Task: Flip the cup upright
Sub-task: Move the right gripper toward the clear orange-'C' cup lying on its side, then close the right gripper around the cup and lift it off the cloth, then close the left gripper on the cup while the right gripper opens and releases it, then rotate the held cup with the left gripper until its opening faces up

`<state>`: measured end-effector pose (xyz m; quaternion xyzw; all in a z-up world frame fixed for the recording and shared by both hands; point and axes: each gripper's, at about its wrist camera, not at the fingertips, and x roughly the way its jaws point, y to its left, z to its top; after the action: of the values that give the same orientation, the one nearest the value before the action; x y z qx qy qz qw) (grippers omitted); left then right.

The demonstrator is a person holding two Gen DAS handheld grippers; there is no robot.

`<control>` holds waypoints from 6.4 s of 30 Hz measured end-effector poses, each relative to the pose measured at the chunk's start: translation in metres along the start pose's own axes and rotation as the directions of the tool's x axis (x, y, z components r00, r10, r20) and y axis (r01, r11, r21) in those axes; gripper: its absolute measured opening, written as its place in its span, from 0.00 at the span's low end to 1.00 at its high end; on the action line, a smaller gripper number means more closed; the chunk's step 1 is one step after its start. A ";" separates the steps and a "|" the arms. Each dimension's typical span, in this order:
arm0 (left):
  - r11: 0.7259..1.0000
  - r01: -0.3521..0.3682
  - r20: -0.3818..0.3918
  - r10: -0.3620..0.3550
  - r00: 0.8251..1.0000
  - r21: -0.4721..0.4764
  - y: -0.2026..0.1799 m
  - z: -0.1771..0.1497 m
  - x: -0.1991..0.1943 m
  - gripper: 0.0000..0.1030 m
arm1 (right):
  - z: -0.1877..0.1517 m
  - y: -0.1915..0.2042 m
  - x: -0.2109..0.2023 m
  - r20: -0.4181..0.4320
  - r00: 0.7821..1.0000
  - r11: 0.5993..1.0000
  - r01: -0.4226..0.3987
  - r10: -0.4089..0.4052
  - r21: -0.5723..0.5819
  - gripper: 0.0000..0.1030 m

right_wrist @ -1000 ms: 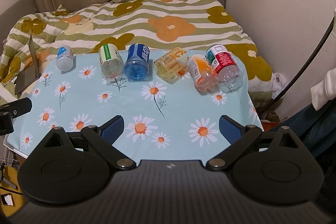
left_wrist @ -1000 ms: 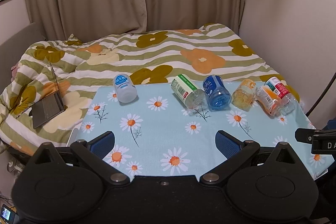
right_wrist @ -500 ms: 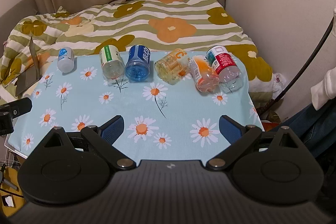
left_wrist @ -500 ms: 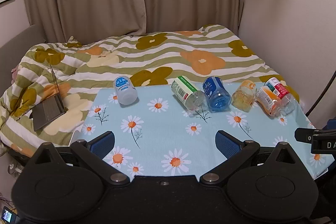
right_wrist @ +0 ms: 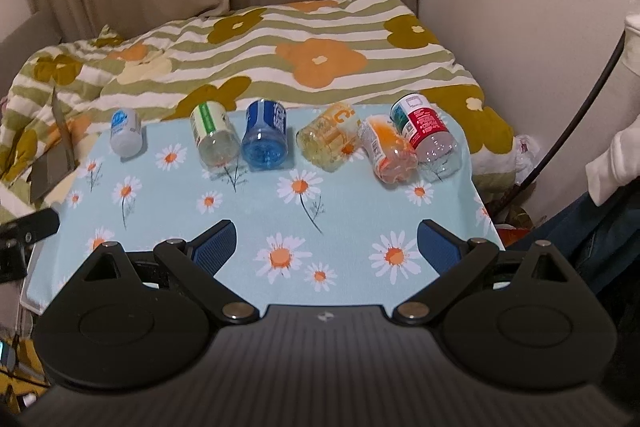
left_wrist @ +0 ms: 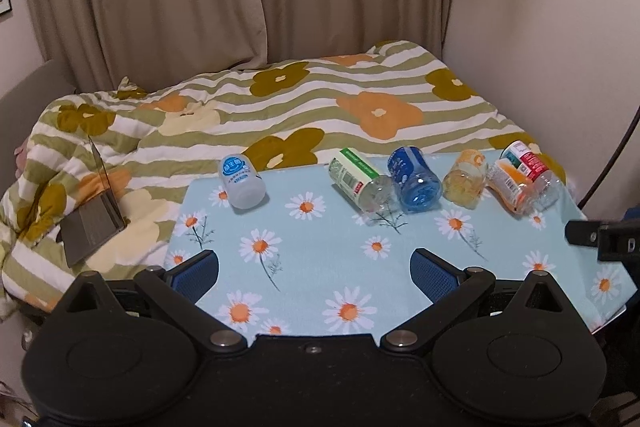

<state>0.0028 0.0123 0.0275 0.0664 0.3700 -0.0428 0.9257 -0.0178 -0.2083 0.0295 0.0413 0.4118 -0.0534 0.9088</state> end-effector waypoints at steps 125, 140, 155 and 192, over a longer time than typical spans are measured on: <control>0.997 0.050 -0.199 -0.060 0.978 -0.055 0.045 -0.052 0.088 1.00 | -0.046 0.088 0.154 -0.244 0.960 0.978 -0.168 0.134 -0.123 0.99; 0.987 0.158 -0.266 -0.160 0.950 -0.032 -0.024 0.011 0.103 1.00 | -0.019 -0.001 0.079 -0.162 0.985 0.981 -0.084 0.056 -0.173 1.00; 0.992 0.097 -0.536 -0.123 0.835 -0.076 -0.110 0.029 0.203 0.92 | -0.024 -0.098 0.138 -0.241 0.960 0.975 -0.176 0.140 -0.135 1.00; 0.983 0.084 -0.179 -0.113 0.977 -0.163 -0.104 0.022 0.163 0.60 | -0.019 -0.112 0.146 -0.199 0.946 0.966 -0.260 0.256 0.006 1.00</control>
<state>0.1224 -0.0984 -0.0789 -0.0203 0.4604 -0.0534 0.8859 0.0489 -0.3260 -0.0969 0.0908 0.4916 0.0743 0.8629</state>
